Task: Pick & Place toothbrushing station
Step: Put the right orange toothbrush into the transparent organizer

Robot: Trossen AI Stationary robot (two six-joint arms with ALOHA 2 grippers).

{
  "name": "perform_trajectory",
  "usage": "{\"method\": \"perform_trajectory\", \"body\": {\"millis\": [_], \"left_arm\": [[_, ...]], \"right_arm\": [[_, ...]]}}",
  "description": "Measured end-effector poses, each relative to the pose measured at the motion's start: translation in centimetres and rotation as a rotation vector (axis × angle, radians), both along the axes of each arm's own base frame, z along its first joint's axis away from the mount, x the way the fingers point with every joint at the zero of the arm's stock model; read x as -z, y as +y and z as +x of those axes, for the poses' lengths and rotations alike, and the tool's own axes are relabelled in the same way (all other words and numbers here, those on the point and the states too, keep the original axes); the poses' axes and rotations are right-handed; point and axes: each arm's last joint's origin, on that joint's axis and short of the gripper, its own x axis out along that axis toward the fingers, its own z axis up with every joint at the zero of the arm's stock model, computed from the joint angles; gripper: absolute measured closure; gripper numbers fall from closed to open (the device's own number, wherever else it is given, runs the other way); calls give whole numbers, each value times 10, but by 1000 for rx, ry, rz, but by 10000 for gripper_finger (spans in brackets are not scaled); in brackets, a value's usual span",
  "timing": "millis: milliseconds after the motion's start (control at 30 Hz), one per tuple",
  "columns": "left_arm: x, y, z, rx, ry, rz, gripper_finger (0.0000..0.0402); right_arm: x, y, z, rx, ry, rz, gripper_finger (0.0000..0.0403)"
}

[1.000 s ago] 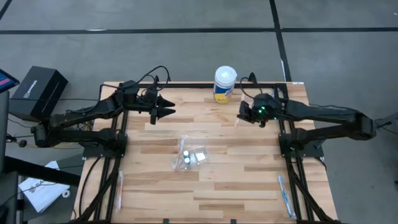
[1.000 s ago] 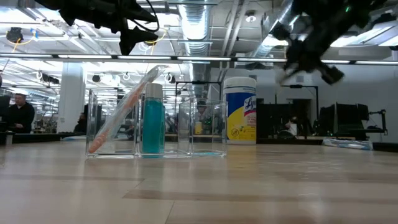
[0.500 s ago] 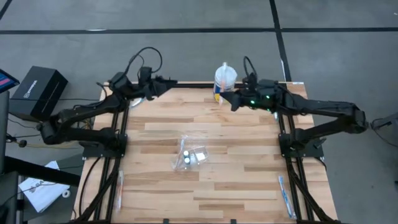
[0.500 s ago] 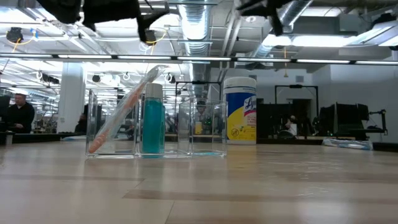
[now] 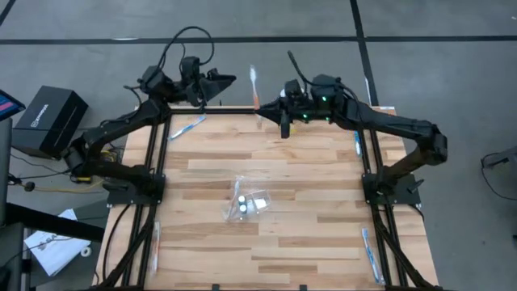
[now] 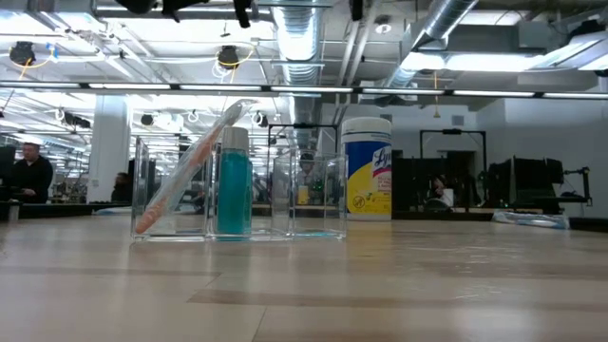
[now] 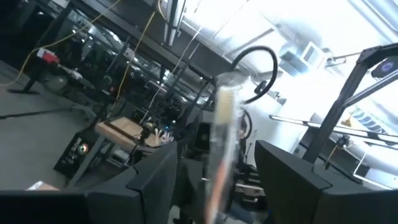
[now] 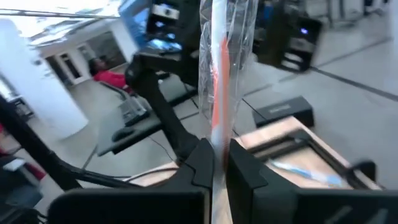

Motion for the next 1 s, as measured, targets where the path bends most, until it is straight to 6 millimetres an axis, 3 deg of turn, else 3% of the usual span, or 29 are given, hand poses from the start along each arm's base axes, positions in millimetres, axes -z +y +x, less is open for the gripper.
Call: {"method": "perform_trajectory", "body": {"millis": [133, 300, 600, 1000], "left_arm": [[-10, 3, 5, 17, -10, 35, 192], [-15, 6, 9, 8, -12, 66, 192], [-22, 4, 8, 24, -20, 109, 192], [-11, 1, 23, 91, 35, 89, 192]], "right_arm": [[-8, -7, 12, -61, -2, -25, 393], [-4, -10, 26, -113, 18, -35, 394], [0, -18, 30, -119, 13, -28, 394], [-6, -37, 24, -70, -43, -22, 394]]}}
